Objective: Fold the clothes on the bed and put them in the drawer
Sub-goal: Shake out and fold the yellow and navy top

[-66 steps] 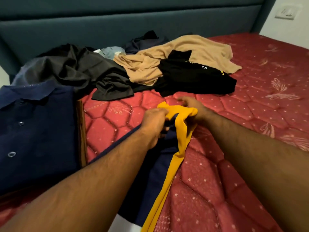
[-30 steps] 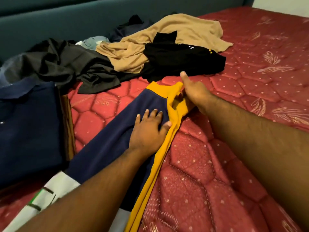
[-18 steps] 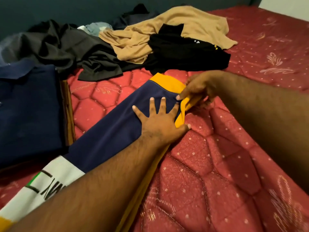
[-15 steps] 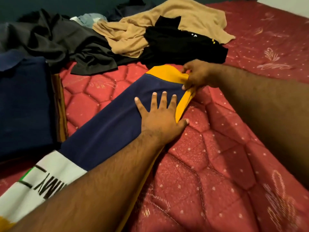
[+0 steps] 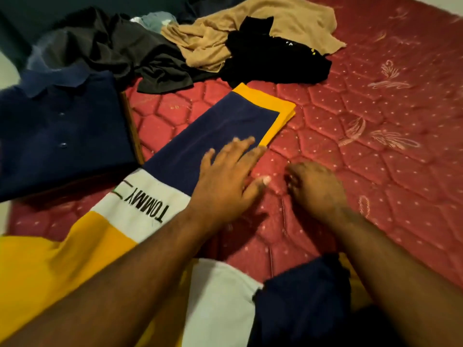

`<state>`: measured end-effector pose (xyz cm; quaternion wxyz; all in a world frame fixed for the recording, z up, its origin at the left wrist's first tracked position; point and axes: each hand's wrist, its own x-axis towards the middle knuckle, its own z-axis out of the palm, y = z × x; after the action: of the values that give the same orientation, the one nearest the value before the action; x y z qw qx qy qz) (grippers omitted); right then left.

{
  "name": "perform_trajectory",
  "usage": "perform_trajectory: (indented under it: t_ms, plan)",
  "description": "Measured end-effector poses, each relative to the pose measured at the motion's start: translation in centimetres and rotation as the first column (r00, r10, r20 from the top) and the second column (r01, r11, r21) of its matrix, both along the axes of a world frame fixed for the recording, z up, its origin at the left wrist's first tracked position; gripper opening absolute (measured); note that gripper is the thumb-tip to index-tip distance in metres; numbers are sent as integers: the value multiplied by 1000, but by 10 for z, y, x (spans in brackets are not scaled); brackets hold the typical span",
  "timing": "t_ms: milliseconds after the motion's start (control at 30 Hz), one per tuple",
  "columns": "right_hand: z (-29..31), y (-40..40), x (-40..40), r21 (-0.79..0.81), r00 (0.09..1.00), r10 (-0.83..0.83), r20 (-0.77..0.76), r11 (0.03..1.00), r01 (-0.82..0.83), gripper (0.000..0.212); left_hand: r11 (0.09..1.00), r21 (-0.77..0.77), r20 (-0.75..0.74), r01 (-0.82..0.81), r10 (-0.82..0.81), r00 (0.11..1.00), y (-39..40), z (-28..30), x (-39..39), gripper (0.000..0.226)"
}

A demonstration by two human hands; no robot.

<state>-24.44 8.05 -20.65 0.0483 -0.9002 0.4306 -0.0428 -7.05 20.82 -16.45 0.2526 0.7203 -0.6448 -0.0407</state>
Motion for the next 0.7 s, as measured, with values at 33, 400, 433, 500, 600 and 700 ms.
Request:
perform_trajectory:
  t_ms: [33,400,433,500,600,700]
  plan:
    - [3,24,-13,113,998,69,-5,991,-68,25,991,-119,-29,60,-63,998,30,5,-7,52]
    - [53,104,-80,505,894,172,-414,861,68,35,960,109,207,258,-276,939,262,-75,-55,39]
    - [61,116,-81,485,913,154,-376,873,52,19,970,83,108,228,-236,966,262,-70,-58,34]
    - [72,123,-76,519,966,117,-231,854,21,22,993,75,-192,88,-72,979,252,-60,-59,33]
    - [95,132,-74,602,1000,24,-4,798,-16,11,986,77,-593,-150,166,788,240,-42,-53,17]
    - [117,136,-66,717,992,-86,95,697,-8,30,950,82,-799,-302,243,550,234,-13,-36,32]
